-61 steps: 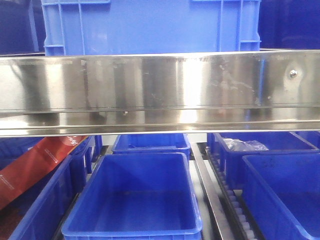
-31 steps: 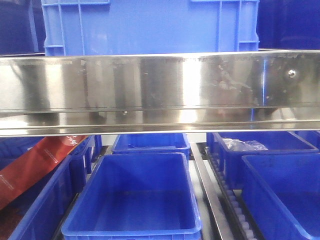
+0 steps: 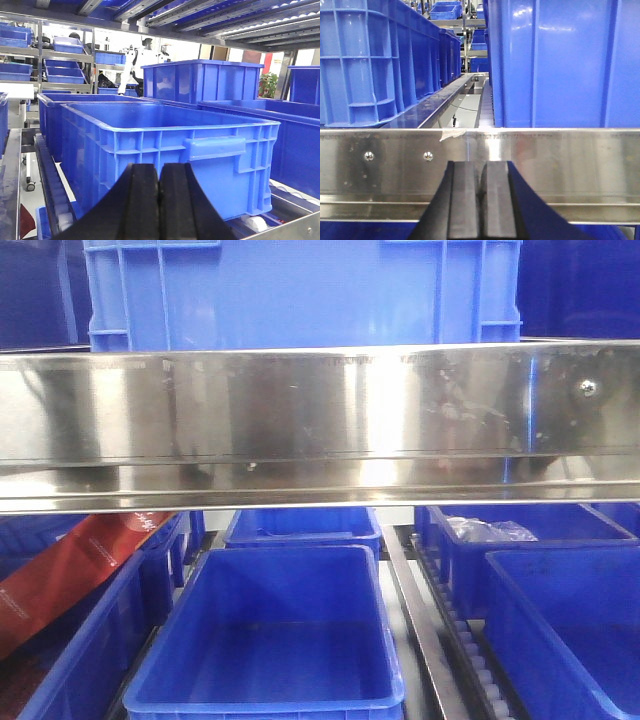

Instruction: Place cylindrical capacitor in blue bin on shelf

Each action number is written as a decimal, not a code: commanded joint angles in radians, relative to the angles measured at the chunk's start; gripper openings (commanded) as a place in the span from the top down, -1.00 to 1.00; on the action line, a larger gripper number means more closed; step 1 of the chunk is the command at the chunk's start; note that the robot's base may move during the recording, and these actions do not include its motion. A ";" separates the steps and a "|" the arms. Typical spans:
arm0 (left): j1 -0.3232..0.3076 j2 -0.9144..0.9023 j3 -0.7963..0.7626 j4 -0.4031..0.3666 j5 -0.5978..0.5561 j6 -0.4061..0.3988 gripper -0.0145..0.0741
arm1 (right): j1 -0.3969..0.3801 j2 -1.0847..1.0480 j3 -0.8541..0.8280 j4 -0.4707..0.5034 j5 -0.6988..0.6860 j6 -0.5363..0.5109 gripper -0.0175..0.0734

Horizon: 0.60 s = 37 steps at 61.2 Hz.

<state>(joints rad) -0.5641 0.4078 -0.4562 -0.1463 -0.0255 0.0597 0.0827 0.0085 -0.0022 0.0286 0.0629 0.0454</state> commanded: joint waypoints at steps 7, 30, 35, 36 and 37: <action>0.002 -0.004 -0.001 -0.006 -0.009 0.001 0.92 | -0.006 -0.008 0.002 -0.001 -0.021 -0.004 0.98; 0.220 -0.144 0.160 0.125 0.069 -0.045 0.92 | -0.006 -0.008 0.002 -0.001 -0.021 -0.004 0.98; 0.303 -0.210 0.234 0.186 0.061 -0.124 0.92 | -0.006 -0.008 0.002 -0.001 -0.021 -0.004 0.98; 0.315 -0.222 0.247 0.196 0.058 -0.131 0.92 | -0.006 -0.008 0.002 -0.001 -0.021 -0.004 0.98; 0.326 -0.234 0.261 0.204 0.055 -0.136 0.92 | -0.006 -0.008 0.002 -0.001 -0.021 -0.004 0.98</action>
<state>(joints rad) -0.2984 0.2287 -0.2539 0.0000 0.0442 -0.0134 0.0827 0.0085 -0.0022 0.0286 0.0611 0.0454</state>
